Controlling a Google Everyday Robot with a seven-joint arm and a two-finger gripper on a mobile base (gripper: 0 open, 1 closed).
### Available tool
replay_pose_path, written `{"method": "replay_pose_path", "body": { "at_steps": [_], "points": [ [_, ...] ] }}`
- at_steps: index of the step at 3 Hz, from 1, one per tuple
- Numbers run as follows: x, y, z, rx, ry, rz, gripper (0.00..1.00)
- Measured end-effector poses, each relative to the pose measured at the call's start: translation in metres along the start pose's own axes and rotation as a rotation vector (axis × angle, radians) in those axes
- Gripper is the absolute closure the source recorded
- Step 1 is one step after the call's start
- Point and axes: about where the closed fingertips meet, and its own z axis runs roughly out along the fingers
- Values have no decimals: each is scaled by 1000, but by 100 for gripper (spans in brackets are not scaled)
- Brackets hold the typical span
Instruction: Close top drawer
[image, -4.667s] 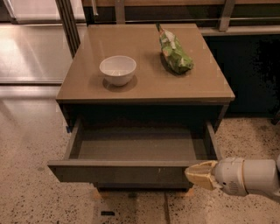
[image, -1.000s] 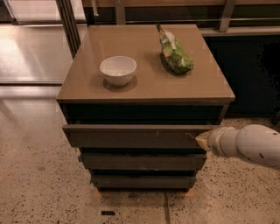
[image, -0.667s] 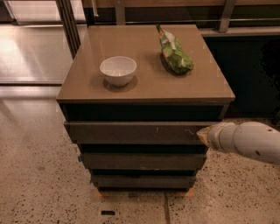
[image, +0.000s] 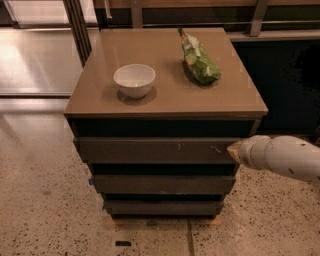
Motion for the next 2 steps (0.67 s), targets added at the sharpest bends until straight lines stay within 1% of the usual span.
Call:
{"method": "replay_pose_path", "body": {
  "at_steps": [1,2],
  "points": [
    [-1,0,0,3,-1,-1,100],
    [0,11,2,-45,-1,3,100]
  ]
}}
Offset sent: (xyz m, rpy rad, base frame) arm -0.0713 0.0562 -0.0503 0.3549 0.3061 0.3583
